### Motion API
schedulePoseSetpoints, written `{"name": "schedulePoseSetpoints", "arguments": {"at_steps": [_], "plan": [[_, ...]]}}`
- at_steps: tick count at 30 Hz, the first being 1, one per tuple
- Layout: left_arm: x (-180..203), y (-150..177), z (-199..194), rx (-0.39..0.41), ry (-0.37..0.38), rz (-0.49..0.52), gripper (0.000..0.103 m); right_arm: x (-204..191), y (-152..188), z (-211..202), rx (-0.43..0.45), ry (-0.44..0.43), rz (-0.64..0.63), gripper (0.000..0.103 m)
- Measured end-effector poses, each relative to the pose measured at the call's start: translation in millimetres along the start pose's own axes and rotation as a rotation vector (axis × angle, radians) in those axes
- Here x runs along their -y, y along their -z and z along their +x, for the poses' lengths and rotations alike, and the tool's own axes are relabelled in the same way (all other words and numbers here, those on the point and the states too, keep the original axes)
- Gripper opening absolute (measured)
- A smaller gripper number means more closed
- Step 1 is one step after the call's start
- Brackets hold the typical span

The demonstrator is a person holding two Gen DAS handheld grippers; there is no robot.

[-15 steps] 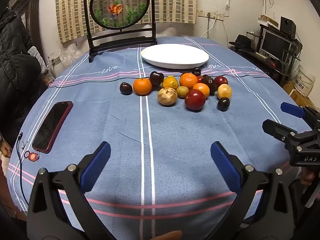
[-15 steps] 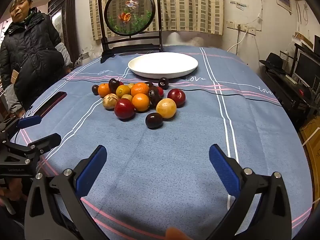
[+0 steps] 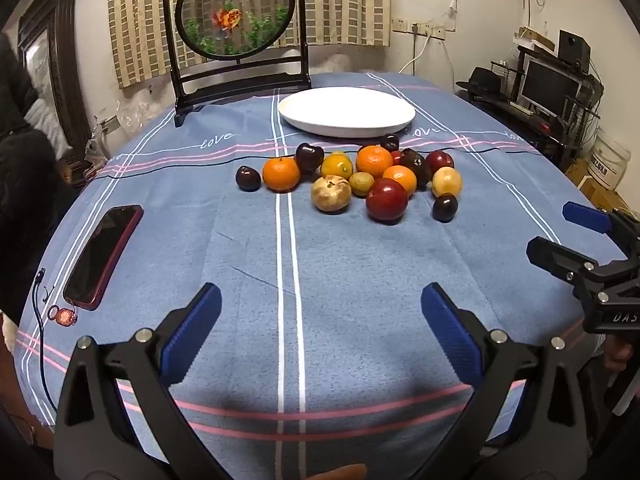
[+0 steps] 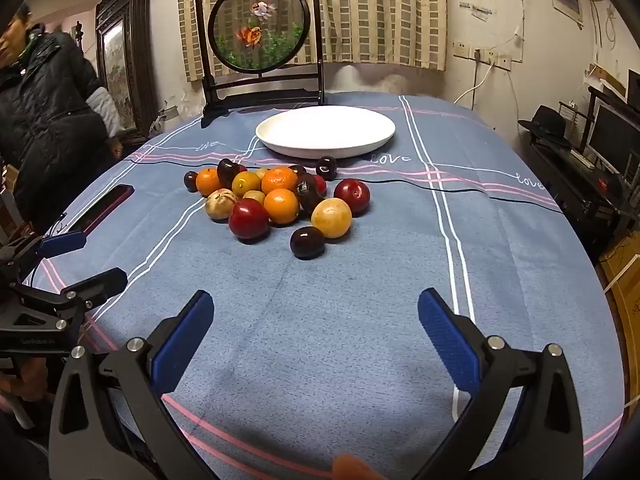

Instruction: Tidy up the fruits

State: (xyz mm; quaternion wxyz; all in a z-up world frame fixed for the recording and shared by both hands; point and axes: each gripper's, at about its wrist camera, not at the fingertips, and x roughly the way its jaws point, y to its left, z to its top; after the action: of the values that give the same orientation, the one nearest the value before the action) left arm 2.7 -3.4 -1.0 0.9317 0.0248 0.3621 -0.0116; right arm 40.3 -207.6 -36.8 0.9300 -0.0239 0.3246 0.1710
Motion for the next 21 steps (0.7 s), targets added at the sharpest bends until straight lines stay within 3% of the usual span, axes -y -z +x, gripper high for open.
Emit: {"name": "schedulePoseSetpoints", "arguments": {"at_steps": [21], "plan": [[4.7,-1.4,2.3,-0.006,0.001,0.016,0.101,6.3,2.9,-2.4,-0.002,0.001,0.008,0.102]]}}
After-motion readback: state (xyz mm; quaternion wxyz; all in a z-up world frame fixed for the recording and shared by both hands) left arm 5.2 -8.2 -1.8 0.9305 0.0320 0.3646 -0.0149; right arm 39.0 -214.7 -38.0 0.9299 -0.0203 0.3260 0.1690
